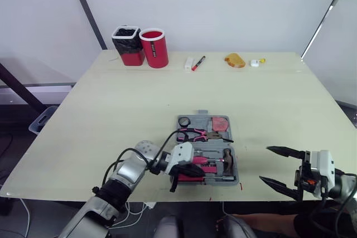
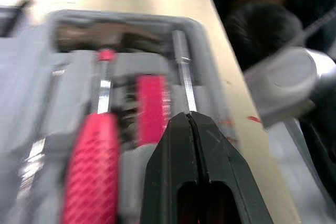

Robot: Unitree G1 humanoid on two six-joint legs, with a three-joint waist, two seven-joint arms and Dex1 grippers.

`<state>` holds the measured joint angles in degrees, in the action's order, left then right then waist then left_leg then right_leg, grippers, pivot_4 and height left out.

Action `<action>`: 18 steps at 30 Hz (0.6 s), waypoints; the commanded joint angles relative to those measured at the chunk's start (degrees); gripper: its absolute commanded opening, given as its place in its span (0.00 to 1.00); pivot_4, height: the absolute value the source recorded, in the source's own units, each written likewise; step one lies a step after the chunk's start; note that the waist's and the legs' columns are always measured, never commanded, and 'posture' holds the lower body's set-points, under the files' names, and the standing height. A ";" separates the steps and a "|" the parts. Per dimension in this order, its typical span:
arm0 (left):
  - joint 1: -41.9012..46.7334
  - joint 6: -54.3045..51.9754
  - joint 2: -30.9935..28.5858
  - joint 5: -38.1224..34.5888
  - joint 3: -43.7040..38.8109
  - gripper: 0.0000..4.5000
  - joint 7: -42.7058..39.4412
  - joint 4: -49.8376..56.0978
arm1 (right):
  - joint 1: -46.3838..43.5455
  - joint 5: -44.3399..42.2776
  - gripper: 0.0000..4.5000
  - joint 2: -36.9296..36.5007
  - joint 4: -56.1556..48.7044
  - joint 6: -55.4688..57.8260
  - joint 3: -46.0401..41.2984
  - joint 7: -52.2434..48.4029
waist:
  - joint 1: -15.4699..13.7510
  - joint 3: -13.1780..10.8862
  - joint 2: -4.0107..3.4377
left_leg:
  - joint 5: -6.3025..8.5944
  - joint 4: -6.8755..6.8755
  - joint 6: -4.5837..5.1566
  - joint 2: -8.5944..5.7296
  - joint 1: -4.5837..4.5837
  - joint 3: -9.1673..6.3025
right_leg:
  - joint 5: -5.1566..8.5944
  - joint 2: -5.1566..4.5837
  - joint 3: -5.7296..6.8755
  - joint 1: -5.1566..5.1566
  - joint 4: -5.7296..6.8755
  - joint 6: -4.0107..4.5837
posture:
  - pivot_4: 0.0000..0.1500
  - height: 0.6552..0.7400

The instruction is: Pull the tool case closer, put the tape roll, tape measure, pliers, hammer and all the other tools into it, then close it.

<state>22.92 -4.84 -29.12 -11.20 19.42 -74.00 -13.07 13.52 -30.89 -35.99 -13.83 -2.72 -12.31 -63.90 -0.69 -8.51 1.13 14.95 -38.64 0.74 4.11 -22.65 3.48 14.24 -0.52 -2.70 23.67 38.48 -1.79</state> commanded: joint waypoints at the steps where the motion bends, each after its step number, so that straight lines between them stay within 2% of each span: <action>1: -0.97 -1.09 -1.03 -3.12 -5.48 0.01 2.37 4.08 | 0.25 -0.89 1.00 0.91 0.28 0.30 -2.34 2.60 | -0.01 0.00 -0.01 | 0.00 0.00 0.00 0.00 0.00 0.01 | 0.00 -0.01 0.00 0.00 0.00 0.00 | 1.00 1.00; 8: -4.96 -9.07 -4.31 -9.07 -16.62 0.01 8.00 6.62 | 0.98 3.11 1.00 2.97 4.01 -0.07 -4.36 10.40 | 0.07 -0.01 -0.02 | 0.00 0.01 0.00 0.02 0.01 0.01 | 0.00 -0.01 0.02 0.00 0.00 0.00 | 1.00 1.00; 11: -7.26 -9.29 -5.70 -9.77 -20.40 0.01 10.41 6.76 | 1.77 3.89 1.00 3.31 5.50 -0.59 -4.75 11.77 | 0.06 -0.01 -0.03 | 0.00 0.03 0.00 0.04 0.02 0.02 | 0.00 -0.02 0.03 0.02 0.00 0.00 | 1.00 1.00; 13: -8.75 -9.49 -6.19 -10.29 -22.78 0.25 11.97 7.02 | 2.38 3.97 1.00 3.50 6.35 -0.86 -5.28 12.54 | -0.04 -0.02 -0.03 | 0.00 0.04 0.00 0.04 0.03 0.07 | 0.01 -0.07 0.04 0.02 0.00 0.02 | 1.00 1.00; 14: -9.82 -9.62 -6.47 -10.76 -24.30 0.29 12.73 7.15 | 2.76 4.27 1.00 3.64 7.07 -1.09 -5.75 13.29 | -0.08 -0.01 -0.03 | 0.00 0.04 0.00 0.04 0.03 0.07 | 0.02 -0.10 0.08 0.02 0.00 0.03 | 1.00 1.00; 18: -15.53 -7.04 -9.04 -11.33 -29.90 0.70 12.85 5.41 | 4.39 4.67 1.00 4.58 9.65 -3.38 -8.03 14.69 | 0.05 -0.02 -0.01 | 0.01 0.12 0.00 0.05 0.11 0.24 | 0.08 -0.42 0.39 0.05 -0.01 0.14 | 1.00 1.00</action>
<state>7.92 -13.48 -37.11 -21.54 -7.51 -61.13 -7.84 17.58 -26.10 -31.56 -4.04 -4.48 -17.88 -49.73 -0.65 -8.53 1.12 14.96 -38.47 0.73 4.17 -22.53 3.74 14.33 -0.95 -2.29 23.76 38.45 -1.64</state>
